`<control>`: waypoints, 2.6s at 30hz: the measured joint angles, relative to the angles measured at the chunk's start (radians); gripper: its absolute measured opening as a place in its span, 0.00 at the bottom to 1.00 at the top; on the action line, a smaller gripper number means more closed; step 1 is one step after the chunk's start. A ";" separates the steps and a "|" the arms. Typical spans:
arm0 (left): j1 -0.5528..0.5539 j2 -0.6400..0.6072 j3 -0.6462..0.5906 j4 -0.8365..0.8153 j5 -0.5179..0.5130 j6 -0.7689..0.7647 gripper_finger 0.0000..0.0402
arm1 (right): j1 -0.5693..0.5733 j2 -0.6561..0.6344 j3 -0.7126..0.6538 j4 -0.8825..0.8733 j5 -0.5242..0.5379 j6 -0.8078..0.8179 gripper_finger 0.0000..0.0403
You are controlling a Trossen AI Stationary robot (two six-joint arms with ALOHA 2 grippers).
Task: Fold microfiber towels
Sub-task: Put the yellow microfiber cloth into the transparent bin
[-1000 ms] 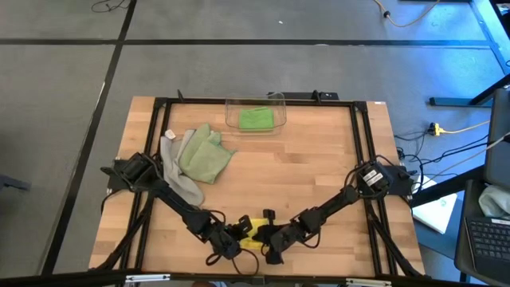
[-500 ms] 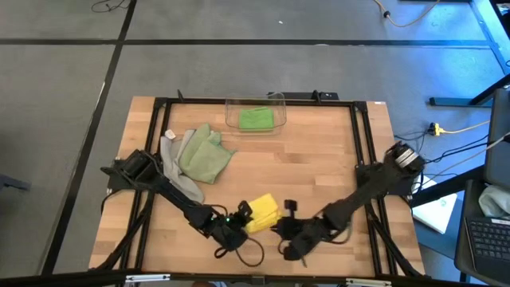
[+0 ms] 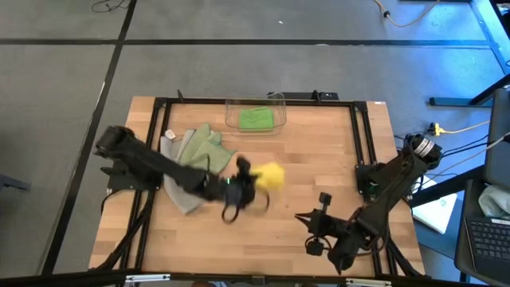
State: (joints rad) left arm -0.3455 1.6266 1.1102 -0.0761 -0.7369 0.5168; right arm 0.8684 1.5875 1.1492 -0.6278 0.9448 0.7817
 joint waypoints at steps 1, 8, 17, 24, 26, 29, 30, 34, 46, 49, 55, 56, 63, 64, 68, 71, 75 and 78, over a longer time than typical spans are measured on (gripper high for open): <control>0.037 -0.026 0.003 0.001 0.003 0.016 0.00 | 0.000 0.002 0.000 -0.008 0.002 0.006 0.05; 0.345 -0.100 0.102 -0.016 0.257 0.029 0.00 | -0.015 0.003 -0.010 -0.042 0.008 0.025 0.05; 0.732 -0.087 0.153 -0.046 0.865 -0.440 0.00 | -0.029 0.048 -0.011 -0.105 0.025 0.029 0.05; 0.940 -0.087 0.057 0.068 1.085 -0.678 0.00 | -0.029 0.084 -0.011 -0.228 0.091 0.125 0.05; 0.983 -0.084 0.008 0.160 1.130 -0.762 0.00 | -0.029 0.091 -0.011 -0.257 0.103 0.157 0.05; 1.039 -0.045 -0.062 0.282 1.203 -0.896 0.00 | -0.030 0.102 -0.011 -0.280 0.110 0.182 0.05; 1.056 -0.031 -0.088 0.322 1.241 -0.942 0.00 | -0.032 0.103 -0.011 -0.281 0.115 0.183 0.05; 1.083 0.043 -0.178 0.603 1.322 -1.135 0.00 | -0.035 0.103 -0.011 -0.285 0.134 0.183 0.05; 1.085 0.322 -0.237 1.063 1.298 -1.497 0.00 | -0.066 0.103 -0.011 -0.301 0.173 0.180 0.05; 1.084 0.339 -0.238 1.072 1.297 -1.510 0.00 | -0.067 0.103 -0.011 -0.302 0.173 0.180 0.05; 1.058 0.339 -0.237 1.064 1.283 -1.511 0.00 | -0.066 0.103 -0.011 -0.302 0.172 0.179 0.05; 1.059 0.339 -0.237 1.055 1.273 -1.511 0.00 | -0.066 0.103 -0.011 -0.302 0.172 0.181 0.05; 1.060 0.339 -0.237 1.012 1.246 -1.497 0.00 | -0.064 0.103 -0.011 -0.300 0.160 0.184 0.05; 1.061 0.339 -0.237 1.012 1.241 -1.497 0.00 | -0.064 0.103 -0.011 -0.299 0.160 0.185 0.05; 1.061 0.340 -0.237 1.063 1.224 -1.521 0.00 | -0.064 0.103 -0.011 -0.299 0.160 0.184 0.05; 1.058 0.340 -0.237 1.212 1.226 -1.593 0.01 | -0.065 0.103 -0.011 -0.299 0.160 0.184 0.05; 1.045 0.339 -0.237 1.229 1.253 -1.633 0.00 | -0.065 0.103 -0.011 -0.299 0.160 0.184 0.05; 1.023 0.339 -0.237 1.159 1.247 -1.591 0.01 | -0.065 0.103 -0.011 -0.299 0.160 0.184 0.05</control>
State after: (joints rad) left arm 0.6776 1.9659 0.8734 1.0833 0.5105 -1.0747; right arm 0.8036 1.6901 1.1381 -0.9264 1.1049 0.9660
